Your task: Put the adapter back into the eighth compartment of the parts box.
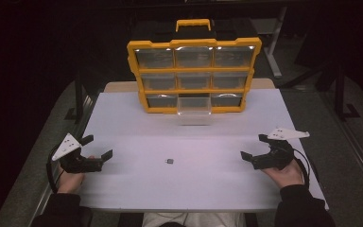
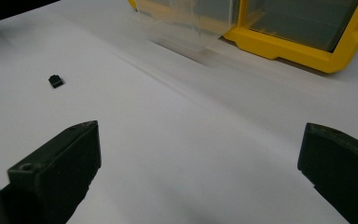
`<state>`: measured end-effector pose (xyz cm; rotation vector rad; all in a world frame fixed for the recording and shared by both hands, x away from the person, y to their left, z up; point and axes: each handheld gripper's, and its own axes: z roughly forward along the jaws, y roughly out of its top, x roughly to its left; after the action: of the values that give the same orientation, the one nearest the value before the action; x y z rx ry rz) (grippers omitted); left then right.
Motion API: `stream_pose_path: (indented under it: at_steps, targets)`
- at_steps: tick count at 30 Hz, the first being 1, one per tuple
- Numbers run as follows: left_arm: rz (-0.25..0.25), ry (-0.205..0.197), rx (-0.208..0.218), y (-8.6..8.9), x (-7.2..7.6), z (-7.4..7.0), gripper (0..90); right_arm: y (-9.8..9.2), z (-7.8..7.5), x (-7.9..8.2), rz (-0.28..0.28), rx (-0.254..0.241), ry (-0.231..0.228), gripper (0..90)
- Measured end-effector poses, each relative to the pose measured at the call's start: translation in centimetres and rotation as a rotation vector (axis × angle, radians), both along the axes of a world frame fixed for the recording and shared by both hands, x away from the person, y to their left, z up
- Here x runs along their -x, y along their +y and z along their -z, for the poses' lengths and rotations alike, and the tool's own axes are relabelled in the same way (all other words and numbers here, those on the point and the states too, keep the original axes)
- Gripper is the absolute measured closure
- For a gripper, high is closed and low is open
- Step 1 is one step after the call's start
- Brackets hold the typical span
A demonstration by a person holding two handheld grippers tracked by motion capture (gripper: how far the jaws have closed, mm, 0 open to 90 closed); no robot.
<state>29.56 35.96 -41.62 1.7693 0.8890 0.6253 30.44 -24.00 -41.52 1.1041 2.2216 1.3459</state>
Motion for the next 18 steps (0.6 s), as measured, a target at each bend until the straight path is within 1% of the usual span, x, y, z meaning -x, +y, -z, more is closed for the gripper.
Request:
stream_pose_path:
  at_steps: [9, 13, 18]
  targets:
    - [0.001, -0.001, -0.001, 0.01, -0.02, 0.03, 0.0, 0.08, 0.03, -0.01, -0.006, 0.005, 0.004, 0.0]
    - [0.006, -0.006, 0.012, 0.06, 0.01, -0.02, 0.0, 0.12, 0.03, -0.04, -0.010, 0.004, 0.005, 0.0]
    - [0.005, -0.005, 0.012, 0.09, 0.00, -0.01, 0.0, 0.41, 0.00, -0.08, -0.023, 0.012, 0.007, 0.0]
